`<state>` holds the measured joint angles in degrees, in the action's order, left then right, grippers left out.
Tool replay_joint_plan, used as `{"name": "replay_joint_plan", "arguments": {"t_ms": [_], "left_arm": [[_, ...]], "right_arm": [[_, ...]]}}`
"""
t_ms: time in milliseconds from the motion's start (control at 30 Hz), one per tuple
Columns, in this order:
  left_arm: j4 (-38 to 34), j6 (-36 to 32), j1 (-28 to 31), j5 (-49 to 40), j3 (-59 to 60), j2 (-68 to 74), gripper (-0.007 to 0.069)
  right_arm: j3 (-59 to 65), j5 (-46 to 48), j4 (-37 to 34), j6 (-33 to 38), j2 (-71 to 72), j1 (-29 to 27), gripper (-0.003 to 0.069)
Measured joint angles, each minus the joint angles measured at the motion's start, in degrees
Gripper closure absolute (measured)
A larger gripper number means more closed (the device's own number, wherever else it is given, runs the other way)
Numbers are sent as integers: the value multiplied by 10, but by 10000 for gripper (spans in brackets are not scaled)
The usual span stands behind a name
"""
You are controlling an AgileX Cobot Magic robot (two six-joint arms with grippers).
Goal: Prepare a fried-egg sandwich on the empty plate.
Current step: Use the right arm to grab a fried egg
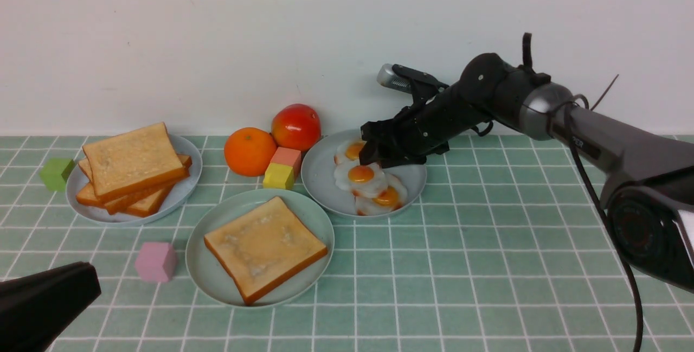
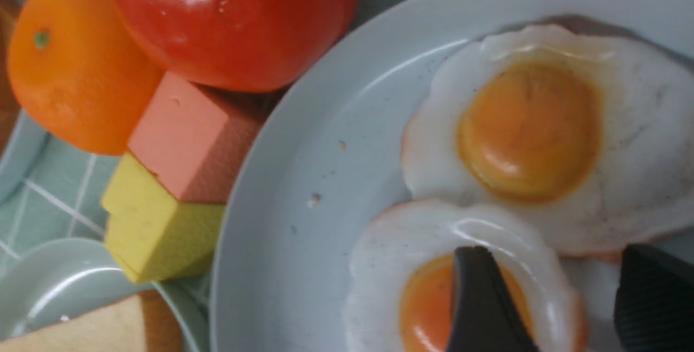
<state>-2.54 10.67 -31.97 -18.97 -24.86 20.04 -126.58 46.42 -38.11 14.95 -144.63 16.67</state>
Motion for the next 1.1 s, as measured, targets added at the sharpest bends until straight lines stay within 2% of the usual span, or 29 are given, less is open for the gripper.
{"name": "replay_joint_plan", "arguments": {"t_ms": [367,767,1100], "left_arm": [[0,0,0,-3,4,0,638],[-1,0,0,-4,4,0,636],[-2,0,0,-4,4,0,630]], "right_arm": [[0,0,30,0,-2,0,309],[-1,-1,-6,33,-6,0,465],[-6,-4,-13,36,-15,-1,475]]}}
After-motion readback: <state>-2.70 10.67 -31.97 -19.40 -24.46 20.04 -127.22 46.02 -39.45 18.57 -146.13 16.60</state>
